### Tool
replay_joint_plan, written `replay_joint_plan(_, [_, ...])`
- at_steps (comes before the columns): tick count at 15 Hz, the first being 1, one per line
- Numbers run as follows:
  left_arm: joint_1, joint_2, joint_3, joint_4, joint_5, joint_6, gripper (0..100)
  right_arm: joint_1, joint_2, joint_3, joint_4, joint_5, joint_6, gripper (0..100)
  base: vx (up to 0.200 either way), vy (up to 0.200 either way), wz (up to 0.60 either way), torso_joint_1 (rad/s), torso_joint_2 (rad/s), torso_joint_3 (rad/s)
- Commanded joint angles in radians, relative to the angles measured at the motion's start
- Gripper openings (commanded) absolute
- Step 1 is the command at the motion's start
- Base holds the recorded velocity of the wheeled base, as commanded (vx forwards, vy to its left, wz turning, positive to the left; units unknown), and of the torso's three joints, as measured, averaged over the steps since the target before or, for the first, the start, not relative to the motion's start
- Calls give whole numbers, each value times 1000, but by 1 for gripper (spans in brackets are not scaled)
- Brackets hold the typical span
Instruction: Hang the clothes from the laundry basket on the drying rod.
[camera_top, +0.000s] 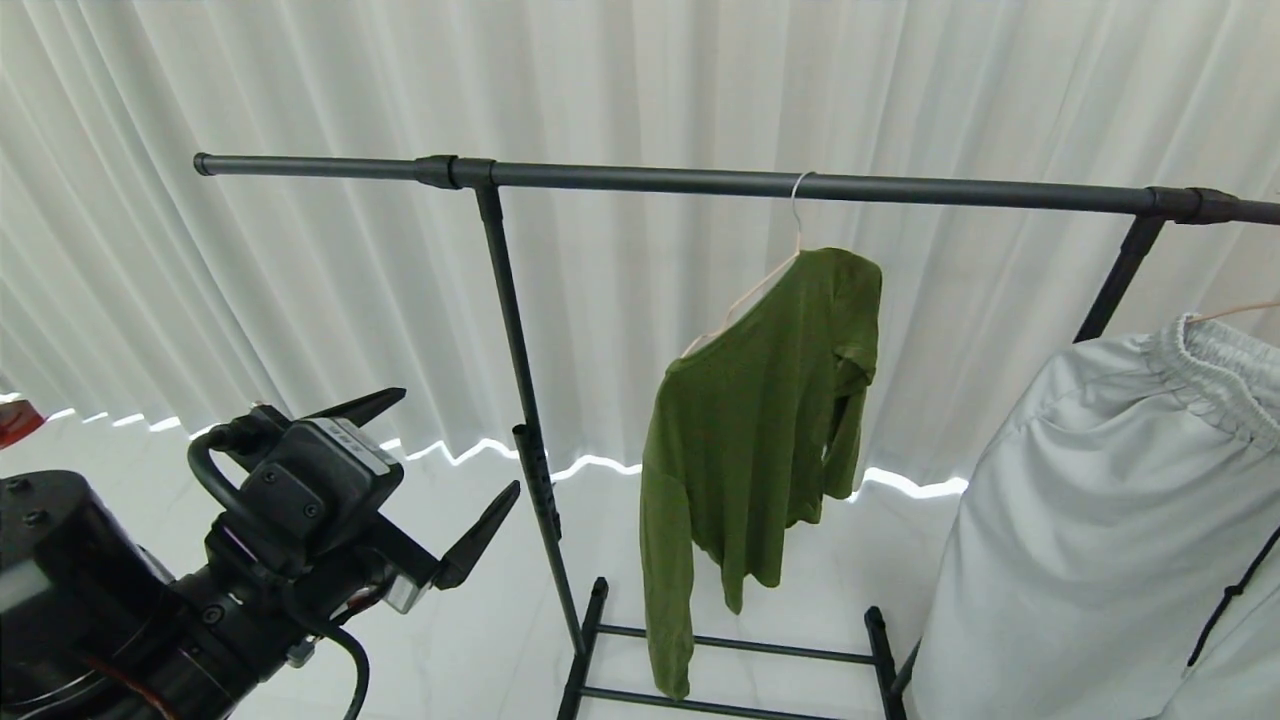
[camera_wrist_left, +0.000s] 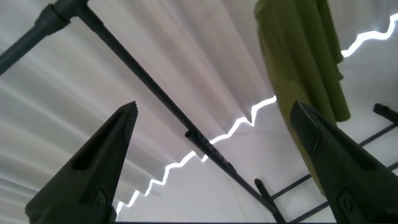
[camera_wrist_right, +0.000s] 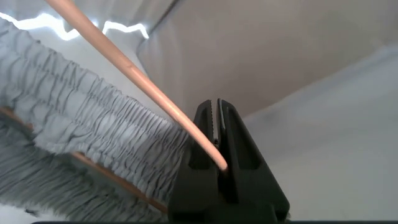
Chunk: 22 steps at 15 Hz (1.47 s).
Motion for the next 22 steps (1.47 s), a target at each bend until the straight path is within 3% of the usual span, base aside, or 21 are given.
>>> replay_joint_plan(1, [0, 0, 0, 0, 0, 0, 100, 7, 19, -1, 0, 0, 4, 0, 200, 0, 0, 2, 2, 2])
replay_joint_plan(7, [0, 4, 0, 0, -5, -1, 100, 61, 91, -35, -6, -1, 32, 0, 200, 0, 0, 3, 5, 5])
replay_joint_plan(9, [0, 7, -1, 0, -5, -1, 100, 84, 125, -64, -6, -7, 32, 0, 0, 0, 0, 0, 0, 0])
replay_joint_plan(12, [0, 7, -6, 0, -6, -1, 100, 130, 155, -76, -6, -83, 32, 0, 0, 0, 0, 0, 0, 0])
replay_joint_plan(22, [0, 8, -23, 0, -3, -1, 100, 214, 224, -73, -6, -142, 32, 0, 0, 0, 0, 0, 0, 0])
